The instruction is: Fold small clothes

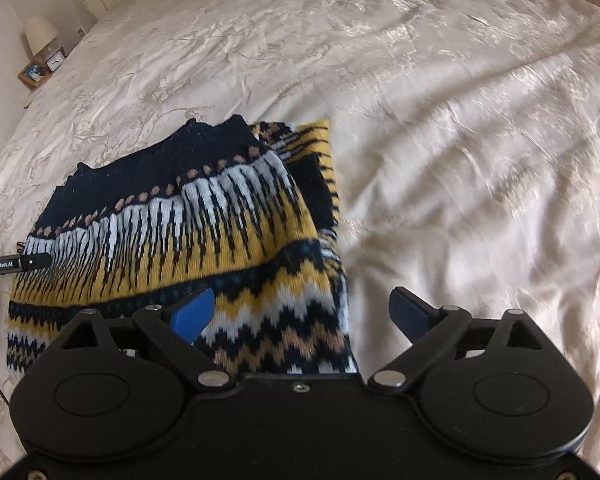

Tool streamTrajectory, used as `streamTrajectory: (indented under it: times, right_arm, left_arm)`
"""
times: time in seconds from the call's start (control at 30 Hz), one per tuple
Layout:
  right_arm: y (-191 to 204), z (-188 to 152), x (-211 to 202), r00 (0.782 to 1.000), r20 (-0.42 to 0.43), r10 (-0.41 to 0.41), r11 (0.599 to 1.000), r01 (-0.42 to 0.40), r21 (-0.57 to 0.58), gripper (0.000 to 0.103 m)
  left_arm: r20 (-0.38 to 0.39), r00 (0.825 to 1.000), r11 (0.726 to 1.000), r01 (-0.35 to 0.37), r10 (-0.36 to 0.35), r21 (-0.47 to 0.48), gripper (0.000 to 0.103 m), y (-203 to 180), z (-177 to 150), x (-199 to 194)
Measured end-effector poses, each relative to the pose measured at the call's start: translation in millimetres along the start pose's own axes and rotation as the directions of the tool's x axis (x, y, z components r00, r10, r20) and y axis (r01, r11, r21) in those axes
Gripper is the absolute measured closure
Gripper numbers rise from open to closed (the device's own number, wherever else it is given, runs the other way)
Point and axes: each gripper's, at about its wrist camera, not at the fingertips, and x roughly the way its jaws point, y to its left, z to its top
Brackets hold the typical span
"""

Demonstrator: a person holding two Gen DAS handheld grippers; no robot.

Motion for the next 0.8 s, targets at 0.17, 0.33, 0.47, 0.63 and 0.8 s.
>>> streamTrajectory:
  times: [0.17,0.33,0.47,0.63,0.8]
  right_arm:
    - [-2,-12,-9,1.0,-0.015,0.015,1.0,-0.015,0.002,0.005]
    - [-3,-18,-11,0.998,-0.033,0.052,0.999,-0.053,-0.011,0.003]
    - [-5,-15,-9,0.994,-0.044,0.101,0.994,-0.103,-0.039,0.001]
    - [-13,-5,-5,0.985,-0.053,0.162,0.984,-0.165,-0.066,0.001]
    - [-25,10,4,0.974,-0.066,0.219,0.972,-0.223,-0.068,0.001]
  left_arm:
    - [0.03,0.999,0.997,0.017,-0.015,-0.073,0.031,-6,-7,-25]
    - [0.019,0.999,0.99,0.044,-0.042,-0.131,0.029,-27,-29,-49]
    - [0.002,0.997,0.985,0.073,-0.074,-0.157,0.029,-51,-40,-58]
    - [-0.019,0.998,0.99,0.051,-0.054,-0.134,0.029,-88,-28,-53]
    - [-0.038,0.999,0.995,0.001,-0.005,-0.098,0.029,-117,-6,-34]
